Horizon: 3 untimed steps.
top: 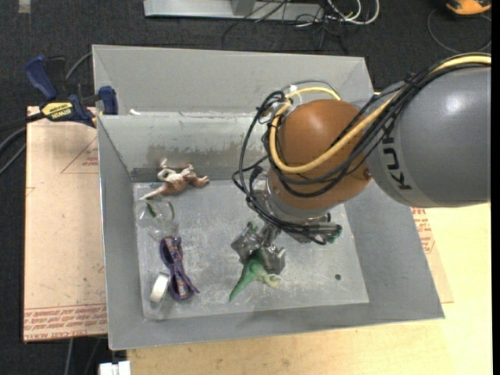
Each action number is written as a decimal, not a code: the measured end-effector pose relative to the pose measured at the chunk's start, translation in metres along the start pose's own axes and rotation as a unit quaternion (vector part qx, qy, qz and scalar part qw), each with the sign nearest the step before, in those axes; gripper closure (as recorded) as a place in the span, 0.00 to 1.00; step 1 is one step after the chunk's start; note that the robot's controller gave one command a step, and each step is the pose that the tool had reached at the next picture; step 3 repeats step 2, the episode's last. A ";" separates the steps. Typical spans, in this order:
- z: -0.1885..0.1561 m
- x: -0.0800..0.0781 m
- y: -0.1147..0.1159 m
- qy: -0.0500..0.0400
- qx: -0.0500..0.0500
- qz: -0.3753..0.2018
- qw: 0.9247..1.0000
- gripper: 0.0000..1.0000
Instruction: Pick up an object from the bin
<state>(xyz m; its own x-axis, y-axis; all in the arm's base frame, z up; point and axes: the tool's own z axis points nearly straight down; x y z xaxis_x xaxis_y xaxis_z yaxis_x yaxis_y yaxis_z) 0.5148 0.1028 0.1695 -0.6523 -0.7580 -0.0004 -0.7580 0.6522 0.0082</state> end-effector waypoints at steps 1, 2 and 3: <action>0.027 -0.049 -0.065 -0.006 0.005 -0.097 0.995 1.00; -0.204 0.001 0.002 -0.003 0.001 -0.112 0.994 1.00; -0.204 0.001 0.002 -0.003 0.001 -0.112 0.994 1.00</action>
Offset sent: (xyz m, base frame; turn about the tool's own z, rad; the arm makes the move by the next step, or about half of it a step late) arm -0.0023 -0.0015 0.2037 -0.2295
